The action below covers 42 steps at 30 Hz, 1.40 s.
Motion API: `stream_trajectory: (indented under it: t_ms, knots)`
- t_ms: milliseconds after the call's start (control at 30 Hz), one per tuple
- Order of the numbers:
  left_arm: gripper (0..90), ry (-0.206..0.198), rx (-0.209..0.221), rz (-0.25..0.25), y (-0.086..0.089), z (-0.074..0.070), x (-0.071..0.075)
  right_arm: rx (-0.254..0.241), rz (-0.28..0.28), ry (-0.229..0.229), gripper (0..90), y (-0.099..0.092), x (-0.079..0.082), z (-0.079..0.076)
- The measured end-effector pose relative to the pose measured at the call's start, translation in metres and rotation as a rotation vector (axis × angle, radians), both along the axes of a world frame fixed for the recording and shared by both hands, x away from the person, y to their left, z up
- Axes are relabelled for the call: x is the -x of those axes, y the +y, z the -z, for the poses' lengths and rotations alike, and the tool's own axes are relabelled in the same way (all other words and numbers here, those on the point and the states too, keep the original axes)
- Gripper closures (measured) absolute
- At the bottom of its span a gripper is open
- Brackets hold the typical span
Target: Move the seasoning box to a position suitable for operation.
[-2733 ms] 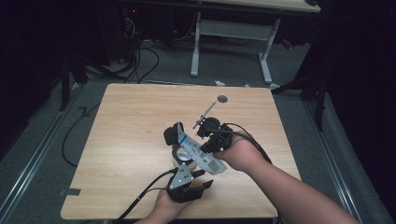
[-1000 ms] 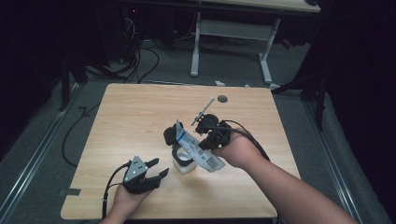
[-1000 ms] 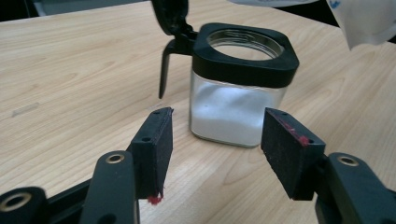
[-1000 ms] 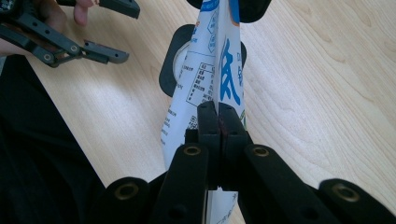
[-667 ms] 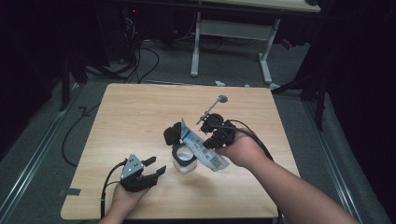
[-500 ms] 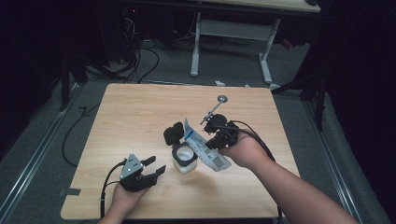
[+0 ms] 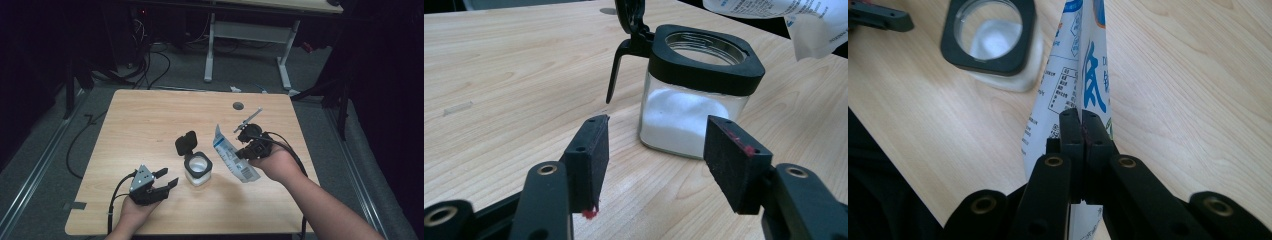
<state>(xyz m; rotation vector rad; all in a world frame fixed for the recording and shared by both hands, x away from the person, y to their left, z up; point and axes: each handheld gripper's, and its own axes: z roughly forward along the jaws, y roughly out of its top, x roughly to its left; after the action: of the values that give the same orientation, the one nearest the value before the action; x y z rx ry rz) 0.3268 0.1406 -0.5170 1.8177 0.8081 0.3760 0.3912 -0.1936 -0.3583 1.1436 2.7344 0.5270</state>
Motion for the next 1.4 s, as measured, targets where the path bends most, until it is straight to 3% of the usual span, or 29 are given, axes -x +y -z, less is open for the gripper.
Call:
stream_trajectory:
  t_ms: [633, 1000, 1400]
  knots:
    - [44.3, 0.014, 0.008, -0.016, 0.005, 0.0, -0.004, -0.009, 0.142, -0.037, 90.0, -0.068, -0.007, 0.02]
    - [44.7, 0.013, 0.004, -0.011, 0.004, 0.0, -0.004, -0.024, 0.186, -0.04, 90.0, -0.087, -0.008, 0.031]
    - [44.5, 0.02, 0.013, -0.01, 0.004, 0.001, -0.004, -0.03, 0.192, -0.066, 90.0, -0.091, -0.007, 0.034]
